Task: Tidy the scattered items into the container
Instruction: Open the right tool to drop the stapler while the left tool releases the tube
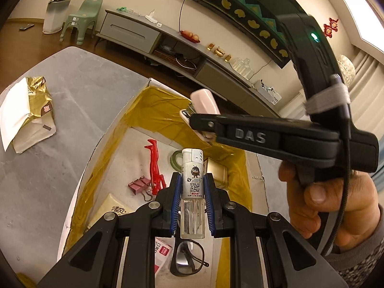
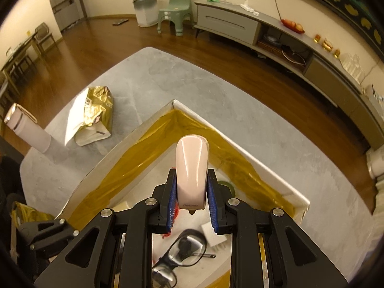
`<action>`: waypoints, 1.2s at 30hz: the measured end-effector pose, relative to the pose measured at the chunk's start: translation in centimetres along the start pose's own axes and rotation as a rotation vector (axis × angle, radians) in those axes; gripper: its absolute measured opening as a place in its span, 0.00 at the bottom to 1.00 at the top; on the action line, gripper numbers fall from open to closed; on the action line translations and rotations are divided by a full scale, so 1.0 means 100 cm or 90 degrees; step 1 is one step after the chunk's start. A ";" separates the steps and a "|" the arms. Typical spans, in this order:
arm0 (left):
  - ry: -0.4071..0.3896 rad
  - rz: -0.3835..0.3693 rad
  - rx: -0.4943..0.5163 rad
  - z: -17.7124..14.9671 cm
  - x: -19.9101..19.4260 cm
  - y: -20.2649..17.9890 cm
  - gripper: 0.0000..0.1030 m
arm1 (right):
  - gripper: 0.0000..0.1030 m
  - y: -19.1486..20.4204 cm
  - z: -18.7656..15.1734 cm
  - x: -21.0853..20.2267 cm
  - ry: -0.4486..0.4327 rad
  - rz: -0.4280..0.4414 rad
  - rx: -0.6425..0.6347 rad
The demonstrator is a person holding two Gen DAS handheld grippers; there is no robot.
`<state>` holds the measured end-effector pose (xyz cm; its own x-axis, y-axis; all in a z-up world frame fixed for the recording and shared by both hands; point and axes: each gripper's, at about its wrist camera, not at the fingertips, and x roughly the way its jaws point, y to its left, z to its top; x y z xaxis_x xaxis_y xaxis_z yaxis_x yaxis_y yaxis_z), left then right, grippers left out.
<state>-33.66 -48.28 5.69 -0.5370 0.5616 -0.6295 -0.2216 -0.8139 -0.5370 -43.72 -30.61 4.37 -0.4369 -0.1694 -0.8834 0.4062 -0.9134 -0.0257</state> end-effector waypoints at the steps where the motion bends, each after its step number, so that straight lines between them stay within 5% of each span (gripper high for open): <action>1: 0.001 0.005 0.003 0.000 0.001 -0.001 0.20 | 0.24 0.001 0.002 0.003 0.001 -0.005 -0.006; 3: 0.007 0.009 -0.003 0.001 0.004 0.000 0.24 | 0.25 0.004 0.004 0.011 0.003 -0.016 -0.029; 4: 0.009 0.006 -0.013 0.001 0.005 0.002 0.37 | 0.27 0.006 0.005 0.015 0.004 -0.024 -0.041; 6: 0.009 0.004 -0.032 0.000 0.004 0.007 0.45 | 0.39 0.007 0.004 0.019 -0.003 -0.037 -0.046; 18: -0.052 -0.007 -0.075 0.000 -0.027 0.027 0.45 | 0.40 -0.024 -0.014 0.017 -0.004 -0.003 0.029; 36: -0.050 0.047 0.041 -0.005 -0.033 -0.012 0.49 | 0.41 -0.023 -0.066 -0.028 -0.001 -0.025 -0.007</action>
<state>-31.20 -49.08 8.15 -0.6155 0.4883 -0.6186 -0.2297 -0.8620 -0.4519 -38.12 -25.64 3.84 -0.4535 -0.1345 -0.8811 0.3979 -0.9151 -0.0651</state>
